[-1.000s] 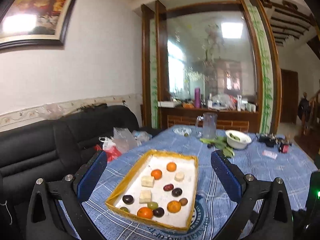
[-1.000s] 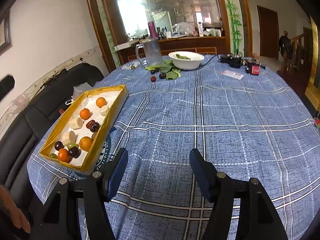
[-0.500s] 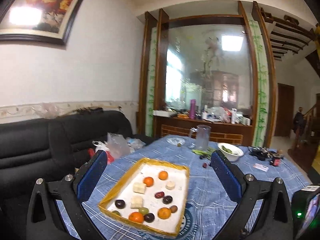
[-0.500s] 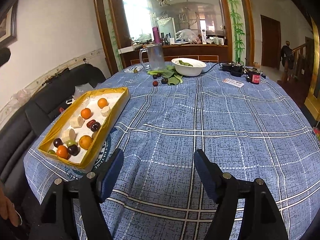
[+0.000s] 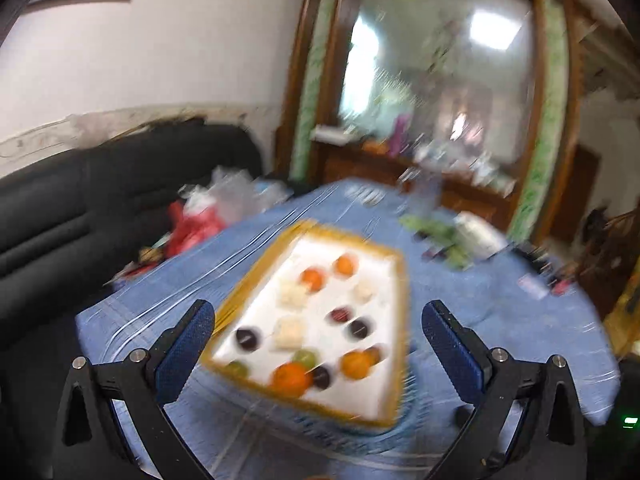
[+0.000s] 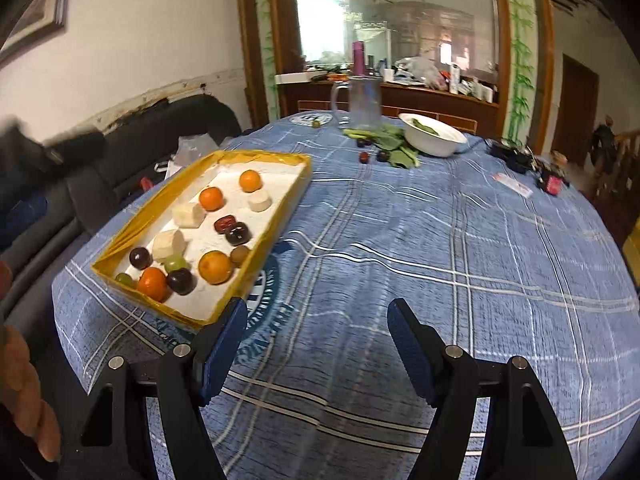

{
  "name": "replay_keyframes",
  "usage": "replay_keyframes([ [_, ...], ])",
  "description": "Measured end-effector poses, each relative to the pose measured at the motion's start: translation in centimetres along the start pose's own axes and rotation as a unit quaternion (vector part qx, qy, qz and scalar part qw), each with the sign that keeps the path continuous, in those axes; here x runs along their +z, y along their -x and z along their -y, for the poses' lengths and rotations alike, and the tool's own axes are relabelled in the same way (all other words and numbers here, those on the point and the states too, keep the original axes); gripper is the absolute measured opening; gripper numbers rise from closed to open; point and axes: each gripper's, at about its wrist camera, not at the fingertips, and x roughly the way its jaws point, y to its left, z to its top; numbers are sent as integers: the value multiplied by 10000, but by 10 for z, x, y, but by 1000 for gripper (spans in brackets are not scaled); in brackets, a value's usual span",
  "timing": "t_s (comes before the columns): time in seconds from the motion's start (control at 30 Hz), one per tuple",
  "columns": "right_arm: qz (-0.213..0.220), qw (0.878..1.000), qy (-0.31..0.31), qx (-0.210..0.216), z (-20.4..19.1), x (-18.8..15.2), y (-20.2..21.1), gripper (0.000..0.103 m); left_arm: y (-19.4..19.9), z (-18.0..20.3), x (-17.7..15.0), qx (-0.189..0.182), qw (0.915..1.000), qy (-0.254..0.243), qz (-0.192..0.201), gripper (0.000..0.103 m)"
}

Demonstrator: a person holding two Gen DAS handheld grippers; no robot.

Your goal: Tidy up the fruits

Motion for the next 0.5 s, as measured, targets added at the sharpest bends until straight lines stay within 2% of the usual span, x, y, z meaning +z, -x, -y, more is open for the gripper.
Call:
replay_keyframes([
  [0.17,-59,9993,303,-192,-19,2,-3,77,-19,-14,-8,-228,9988,207,-383,103],
  [0.5,-203,9985,447,-237,-38,4,-15,78,-26,-28,-7,-42,9993,138,-341,103],
])
